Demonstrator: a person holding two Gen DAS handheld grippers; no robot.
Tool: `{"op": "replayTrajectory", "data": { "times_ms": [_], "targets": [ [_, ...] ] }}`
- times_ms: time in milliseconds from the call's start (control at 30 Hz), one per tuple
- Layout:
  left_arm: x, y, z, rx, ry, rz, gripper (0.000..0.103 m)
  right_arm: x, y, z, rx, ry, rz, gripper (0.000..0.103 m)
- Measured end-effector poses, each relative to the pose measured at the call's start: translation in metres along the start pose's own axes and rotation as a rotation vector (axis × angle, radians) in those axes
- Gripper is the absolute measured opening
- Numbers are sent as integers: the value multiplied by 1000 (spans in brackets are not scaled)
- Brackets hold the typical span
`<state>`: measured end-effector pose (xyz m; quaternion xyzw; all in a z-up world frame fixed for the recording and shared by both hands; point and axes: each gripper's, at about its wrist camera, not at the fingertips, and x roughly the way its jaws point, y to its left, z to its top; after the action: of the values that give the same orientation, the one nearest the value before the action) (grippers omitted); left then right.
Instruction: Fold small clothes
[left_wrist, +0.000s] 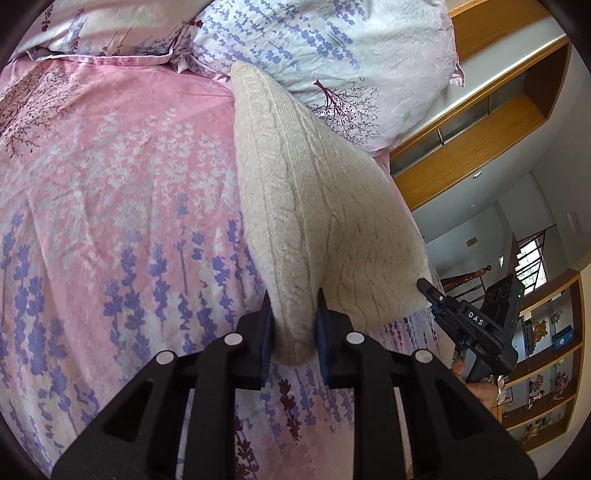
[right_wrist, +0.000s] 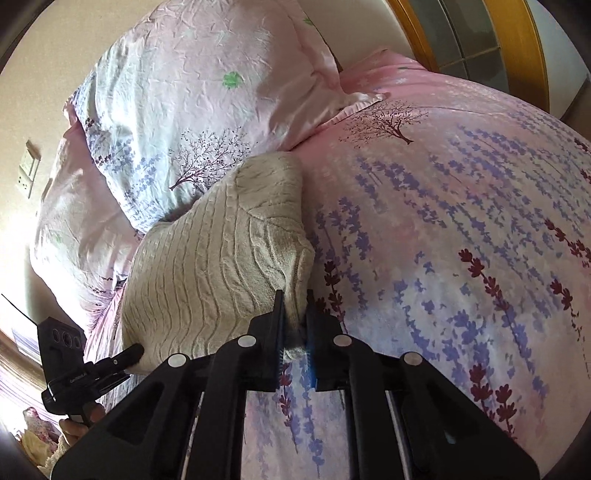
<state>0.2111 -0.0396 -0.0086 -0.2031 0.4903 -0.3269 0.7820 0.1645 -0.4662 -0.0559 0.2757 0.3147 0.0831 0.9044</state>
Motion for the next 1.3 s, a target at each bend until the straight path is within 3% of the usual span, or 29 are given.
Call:
{"op": "replayTrajectory", "data": {
  "times_ms": [67, 100, 167, 233, 300, 500, 533, 567, 633, 767, 933, 1033, 1100, 1167, 1233, 1300],
  "targets": [
    [-2, -2, 0, 6, 1, 4, 27, -1, -1, 3, 4, 20, 14, 13],
    [-5, -2, 2, 3, -3, 0, 35, -3, -2, 4, 11, 25, 23, 17],
    [-9, -4, 9, -4, -22, -27, 49, -9, -4, 10, 36, 20, 43, 45],
    [-18, -6, 17, 0, -62, -26, 61, -14, -8, 21, 71, -12, 70, 53],
    [-23, -11, 27, 11, -82, 4, 71, -11, -11, 33, 120, -8, 119, 54],
    [-3, -19, 54, 28, -67, 107, 74, 31, -14, 61, 225, 72, 155, 54],
    [1, -18, 56, 24, -61, 108, 74, 38, -11, 62, 217, 82, 161, 49],
    [5, -18, 58, 21, -50, 112, 74, 42, -8, 63, 204, 83, 162, 26],
    [13, -17, 60, 15, -31, 127, 74, 43, 2, 64, 157, 53, 149, 12],
    [17, -23, 60, 49, -32, 151, 77, 31, 5, 66, 112, -28, 80, 10],
    [23, -27, 62, 67, -15, 173, 84, 57, -13, 63, 160, 55, -41, 6],
    [22, -24, 63, 57, -12, 175, 87, 54, -22, 62, 216, 70, 0, 5],
    [20, -22, 65, 53, -13, 182, 92, 45, -28, 63, 253, 58, 54, 12],
    [18, -21, 67, 50, -20, 200, 95, 38, -31, 66, 272, 53, 62, 55],
    [18, -19, 70, 42, -20, 198, 97, 34, -36, 69, 291, 54, 91, 64],
    [20, -17, 72, 29, -12, 190, 99, 36, -38, 71, 307, 85, 112, 64]
  ]
}}
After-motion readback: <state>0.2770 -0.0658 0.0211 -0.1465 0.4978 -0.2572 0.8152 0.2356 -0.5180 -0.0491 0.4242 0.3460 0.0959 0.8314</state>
